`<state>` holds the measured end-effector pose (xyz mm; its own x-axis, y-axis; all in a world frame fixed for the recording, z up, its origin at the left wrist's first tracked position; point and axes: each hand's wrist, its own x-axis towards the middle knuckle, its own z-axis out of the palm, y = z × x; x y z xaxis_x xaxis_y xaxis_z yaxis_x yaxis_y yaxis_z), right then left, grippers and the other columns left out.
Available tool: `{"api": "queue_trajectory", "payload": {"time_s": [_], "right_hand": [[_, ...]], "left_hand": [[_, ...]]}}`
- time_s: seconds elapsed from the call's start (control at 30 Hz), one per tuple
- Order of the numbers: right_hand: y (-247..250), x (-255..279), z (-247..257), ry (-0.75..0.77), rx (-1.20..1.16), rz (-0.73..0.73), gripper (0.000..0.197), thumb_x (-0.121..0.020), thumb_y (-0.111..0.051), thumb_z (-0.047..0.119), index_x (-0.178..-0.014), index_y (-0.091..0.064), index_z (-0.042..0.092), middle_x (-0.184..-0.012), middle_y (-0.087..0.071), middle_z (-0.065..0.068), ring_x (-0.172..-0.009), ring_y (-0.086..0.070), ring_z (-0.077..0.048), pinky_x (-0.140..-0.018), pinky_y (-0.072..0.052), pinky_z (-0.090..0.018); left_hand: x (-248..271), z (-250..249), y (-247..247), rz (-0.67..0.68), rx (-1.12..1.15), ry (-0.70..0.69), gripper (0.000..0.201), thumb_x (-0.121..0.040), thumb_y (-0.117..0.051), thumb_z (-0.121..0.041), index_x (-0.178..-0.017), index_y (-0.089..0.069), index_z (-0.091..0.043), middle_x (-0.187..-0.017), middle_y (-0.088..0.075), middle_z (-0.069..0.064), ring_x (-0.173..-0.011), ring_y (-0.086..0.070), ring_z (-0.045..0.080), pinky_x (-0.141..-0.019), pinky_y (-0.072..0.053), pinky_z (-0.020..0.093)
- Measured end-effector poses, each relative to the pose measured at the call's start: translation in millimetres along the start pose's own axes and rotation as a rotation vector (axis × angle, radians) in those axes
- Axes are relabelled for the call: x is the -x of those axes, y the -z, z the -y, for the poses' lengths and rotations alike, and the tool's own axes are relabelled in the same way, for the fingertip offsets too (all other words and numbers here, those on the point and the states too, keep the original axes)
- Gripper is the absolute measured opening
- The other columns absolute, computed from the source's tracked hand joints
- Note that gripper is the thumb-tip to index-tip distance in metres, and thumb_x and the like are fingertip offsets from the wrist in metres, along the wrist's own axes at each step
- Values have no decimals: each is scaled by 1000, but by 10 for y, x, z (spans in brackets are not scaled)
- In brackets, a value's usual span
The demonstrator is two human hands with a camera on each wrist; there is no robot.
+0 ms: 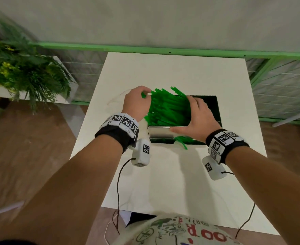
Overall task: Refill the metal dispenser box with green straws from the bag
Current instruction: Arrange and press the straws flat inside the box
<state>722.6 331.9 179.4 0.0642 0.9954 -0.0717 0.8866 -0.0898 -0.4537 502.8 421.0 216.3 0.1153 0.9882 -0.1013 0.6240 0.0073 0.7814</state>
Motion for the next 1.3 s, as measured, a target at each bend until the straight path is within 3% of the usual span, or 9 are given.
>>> {"api": "queue_trajectory", "payload": {"time_s": [0.13,0.27,0.37,0.43,0.53,0.73,0.87,1.13,1.3], "right_hand": [[-19,-3,-20,13,4,-5,130,-55,-65,87,-154,-21,16,-150,-34,-13,-138,-35,-31,-116,-33,-50],[-22,-27,-4,-14,-12,-11,131,-55,-65,88,-154,-20,15,-153,-32,-13,-140,-33,-32,-117,-31,-50],[-24,-49,-10,-28,17,42,132,-54,-60,91,-155,-17,17,-155,-32,-12,-142,-32,-33,-117,-30,-52],[-25,-58,-22,-33,28,64,132,-53,-57,93,-155,-18,19,-156,-32,-12,-143,-31,-34,-117,-30,-53],[-20,-59,-32,-39,23,71,130,-52,-55,94,-154,-21,22,-155,-33,-10,-142,-32,-33,-116,-30,-53],[-28,-57,-39,-44,-4,60,127,-52,-61,92,-153,-21,26,-152,-35,-11,-140,-34,-33,-115,-31,-53],[-17,-55,-37,-47,-13,59,129,-52,-62,92,-154,-20,26,-155,-30,-10,-142,-30,-33,-117,-29,-53],[5,-80,-24,-55,-32,104,132,-52,-64,90,-156,-13,27,-159,-29,-6,-145,-29,-31,-117,-27,-52],[12,-75,-12,-61,-11,121,131,-53,-61,92,-157,-14,28,-160,-29,-6,-145,-29,-32,-116,-28,-54]], "left_hand": [[46,-70,-99,-26,96,132,37,-100,-53,-18,-137,-56,-18,-120,-62,4,-74,-62,17,-75,-55,32],[56,-120,-166,-52,99,189,42,-101,-55,-27,-141,-51,-17,-121,-55,0,-76,-56,4,-81,-44,28],[58,-144,-177,-42,66,154,33,-98,-61,-34,-124,-68,-14,-120,-68,0,-85,-64,16,-90,-54,34],[71,-171,-171,-54,93,134,26,-96,-66,-32,-112,-75,-13,-113,-72,2,-84,-68,19,-84,-57,31],[67,-193,-158,-92,172,130,17,-96,-68,-26,-104,-76,-14,-102,-72,0,-65,-61,7,-63,-51,22],[76,-230,-55,-111,508,285,10,-97,-68,-24,-91,-72,-17,-94,-75,13,-87,-75,30,-86,-62,43],[84,-193,-14,-130,682,348,13,-100,-64,-18,-102,-65,-6,-78,-68,8,-60,-66,15,-69,-60,36],[103,-262,53,-36,843,319,14,-101,-61,-14,-109,-65,-3,-97,-63,11,-68,-61,19,-61,-55,27],[65,-292,-3,-56,795,338,16,-103,-59,-23,-100,-65,-9,-98,-66,11,-75,-64,20,-69,-59,34]]}}
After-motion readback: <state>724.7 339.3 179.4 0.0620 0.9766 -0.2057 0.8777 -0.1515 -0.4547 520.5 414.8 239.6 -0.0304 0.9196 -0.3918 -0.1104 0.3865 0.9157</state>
